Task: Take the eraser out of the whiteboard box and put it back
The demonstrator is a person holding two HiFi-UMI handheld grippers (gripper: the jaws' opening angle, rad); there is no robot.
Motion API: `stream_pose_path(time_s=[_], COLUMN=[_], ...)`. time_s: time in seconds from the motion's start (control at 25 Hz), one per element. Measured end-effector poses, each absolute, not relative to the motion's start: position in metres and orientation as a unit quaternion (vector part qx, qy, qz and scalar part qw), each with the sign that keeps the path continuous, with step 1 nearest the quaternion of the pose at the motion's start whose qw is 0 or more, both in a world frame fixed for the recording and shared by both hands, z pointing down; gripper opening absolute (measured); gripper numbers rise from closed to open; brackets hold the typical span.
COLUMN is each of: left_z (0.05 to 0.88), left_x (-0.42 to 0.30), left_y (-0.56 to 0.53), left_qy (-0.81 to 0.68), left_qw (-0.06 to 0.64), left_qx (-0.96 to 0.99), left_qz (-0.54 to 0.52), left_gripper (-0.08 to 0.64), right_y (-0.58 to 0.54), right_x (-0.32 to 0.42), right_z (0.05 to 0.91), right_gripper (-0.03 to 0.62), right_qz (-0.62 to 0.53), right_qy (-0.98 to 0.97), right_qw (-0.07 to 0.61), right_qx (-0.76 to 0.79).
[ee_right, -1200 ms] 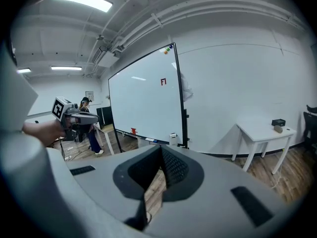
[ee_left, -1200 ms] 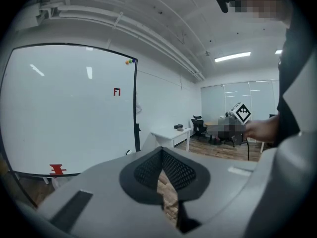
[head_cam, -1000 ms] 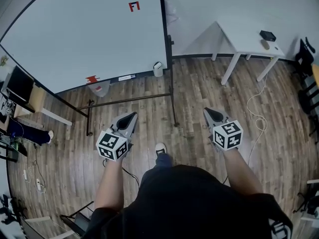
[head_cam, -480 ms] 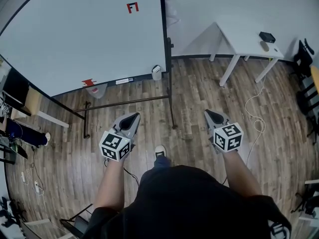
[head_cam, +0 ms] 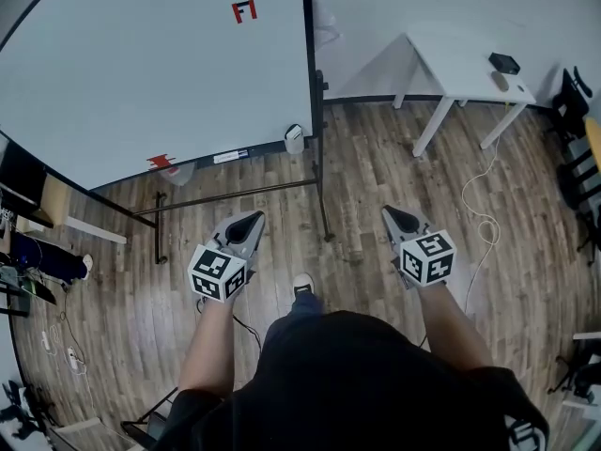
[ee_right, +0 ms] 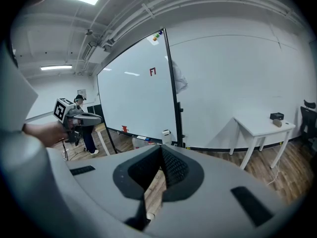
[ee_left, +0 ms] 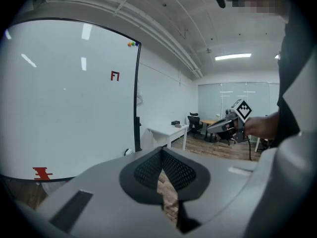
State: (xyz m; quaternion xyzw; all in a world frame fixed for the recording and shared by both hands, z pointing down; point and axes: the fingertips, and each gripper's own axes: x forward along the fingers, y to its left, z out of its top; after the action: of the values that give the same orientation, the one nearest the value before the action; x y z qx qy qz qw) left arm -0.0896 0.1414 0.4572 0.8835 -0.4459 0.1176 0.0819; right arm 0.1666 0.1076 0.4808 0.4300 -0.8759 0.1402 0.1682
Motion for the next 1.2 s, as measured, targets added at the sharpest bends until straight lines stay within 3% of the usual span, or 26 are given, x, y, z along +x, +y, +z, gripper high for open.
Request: stream_pose_path(time_s=[1.2], left_z=[0.498], left_x=[-0.11], left_y=[-0.013], left_qy=[-0.372], left_qw=[0.109], left_qx=[0.911], left_qz=[0.139], left_gripper=[0.012], right_y=[-0.026], right_x=[0.1], right_z=[0.509], right_gripper=[-0.006], right_qz=[0.173], right_qy=[-0.866], right_qw=[0.175], right_qx=[0.436])
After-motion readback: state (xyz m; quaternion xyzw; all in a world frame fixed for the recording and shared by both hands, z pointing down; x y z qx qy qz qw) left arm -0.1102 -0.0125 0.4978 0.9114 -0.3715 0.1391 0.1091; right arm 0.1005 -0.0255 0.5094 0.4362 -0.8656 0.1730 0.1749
